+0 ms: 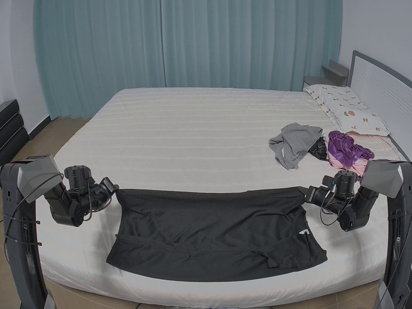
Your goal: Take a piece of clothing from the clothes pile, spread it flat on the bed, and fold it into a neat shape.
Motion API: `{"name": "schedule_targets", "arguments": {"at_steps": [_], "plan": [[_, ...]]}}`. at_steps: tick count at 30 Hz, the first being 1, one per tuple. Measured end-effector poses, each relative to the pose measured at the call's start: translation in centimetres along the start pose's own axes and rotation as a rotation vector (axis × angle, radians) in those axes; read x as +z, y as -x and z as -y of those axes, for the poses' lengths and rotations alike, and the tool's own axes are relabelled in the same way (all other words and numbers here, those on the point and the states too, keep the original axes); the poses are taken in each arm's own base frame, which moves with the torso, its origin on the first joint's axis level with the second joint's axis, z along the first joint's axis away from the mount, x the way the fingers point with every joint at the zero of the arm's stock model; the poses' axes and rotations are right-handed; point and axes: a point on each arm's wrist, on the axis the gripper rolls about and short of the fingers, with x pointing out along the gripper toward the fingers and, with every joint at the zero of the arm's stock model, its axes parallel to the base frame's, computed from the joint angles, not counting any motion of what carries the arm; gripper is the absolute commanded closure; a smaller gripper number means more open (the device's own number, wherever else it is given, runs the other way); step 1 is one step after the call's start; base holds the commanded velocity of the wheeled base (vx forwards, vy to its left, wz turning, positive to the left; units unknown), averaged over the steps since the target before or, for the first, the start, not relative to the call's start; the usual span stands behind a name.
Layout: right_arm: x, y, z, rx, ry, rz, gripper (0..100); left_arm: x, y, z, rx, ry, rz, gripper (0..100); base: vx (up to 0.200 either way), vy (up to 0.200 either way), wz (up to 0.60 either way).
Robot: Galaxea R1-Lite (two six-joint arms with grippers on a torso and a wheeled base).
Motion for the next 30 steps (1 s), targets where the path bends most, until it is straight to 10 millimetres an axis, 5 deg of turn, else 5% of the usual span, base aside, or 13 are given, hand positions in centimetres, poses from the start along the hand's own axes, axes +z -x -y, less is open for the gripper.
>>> {"name": "schedule_targets", "arguments": {"at_steps": [18, 30], "plan": [[-3.9, 7.3, -0.7, 0.064, -0.032, -0.094, 100, -3.0, 7.0, -2.0, -0.042, -0.078, -0.056, 100, 0.0, 0.0, 0.0], [-5.5, 10.3, 0.3, 0.06, -0.02, -0.188, 100, -4.2, 9.3, -3.0, -0.003, -0.124, -0.077, 100, 0.0, 0.0, 0.0]]}}
